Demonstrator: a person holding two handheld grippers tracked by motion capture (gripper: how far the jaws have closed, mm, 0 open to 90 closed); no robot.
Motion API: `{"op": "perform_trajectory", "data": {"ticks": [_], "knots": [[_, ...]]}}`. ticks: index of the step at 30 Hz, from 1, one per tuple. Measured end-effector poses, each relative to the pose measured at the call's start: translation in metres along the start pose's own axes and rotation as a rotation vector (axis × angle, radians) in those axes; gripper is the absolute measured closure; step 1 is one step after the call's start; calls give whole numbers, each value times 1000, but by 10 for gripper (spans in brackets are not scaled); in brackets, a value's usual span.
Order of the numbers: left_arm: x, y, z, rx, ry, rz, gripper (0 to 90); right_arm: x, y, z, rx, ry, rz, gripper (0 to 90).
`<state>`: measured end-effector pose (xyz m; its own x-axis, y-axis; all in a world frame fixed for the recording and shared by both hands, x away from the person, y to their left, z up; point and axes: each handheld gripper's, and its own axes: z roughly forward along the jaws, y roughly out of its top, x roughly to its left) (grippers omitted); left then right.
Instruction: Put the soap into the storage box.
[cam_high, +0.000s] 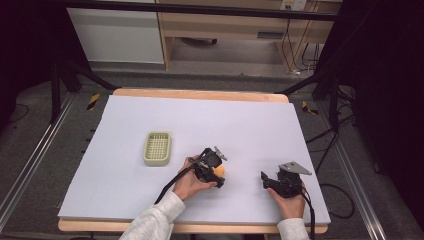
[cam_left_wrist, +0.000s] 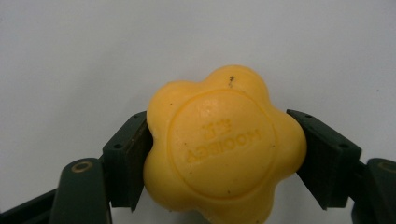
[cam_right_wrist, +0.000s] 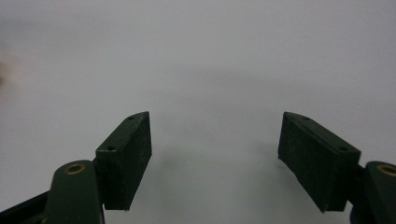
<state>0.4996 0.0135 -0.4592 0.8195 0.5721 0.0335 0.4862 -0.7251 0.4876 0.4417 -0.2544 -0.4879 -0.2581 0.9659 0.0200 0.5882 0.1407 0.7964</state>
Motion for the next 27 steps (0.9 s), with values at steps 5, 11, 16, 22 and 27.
{"op": "perform_trajectory", "data": {"ticks": [5, 11, 16, 22, 27], "knots": [[3, -2, -11, -21, -2, -7, 263, 0, 0, 0, 0, -2, -1, 260], [9, -7, -26, -29, 6, -8, 264, 0, 0, 0, 0, -2, 0, 260], [13, -12, -34, -38, 7, -11, 263, 0, 0, 0, 2, -3, 5, 260], [21, -24, -47, -49, 20, -17, 263, 0, 0, 0, -2, -1, 7, 263], [29, -33, -55, -53, 30, -34, 263, 0, 0, 0, -2, -1, 7, 263]]}}
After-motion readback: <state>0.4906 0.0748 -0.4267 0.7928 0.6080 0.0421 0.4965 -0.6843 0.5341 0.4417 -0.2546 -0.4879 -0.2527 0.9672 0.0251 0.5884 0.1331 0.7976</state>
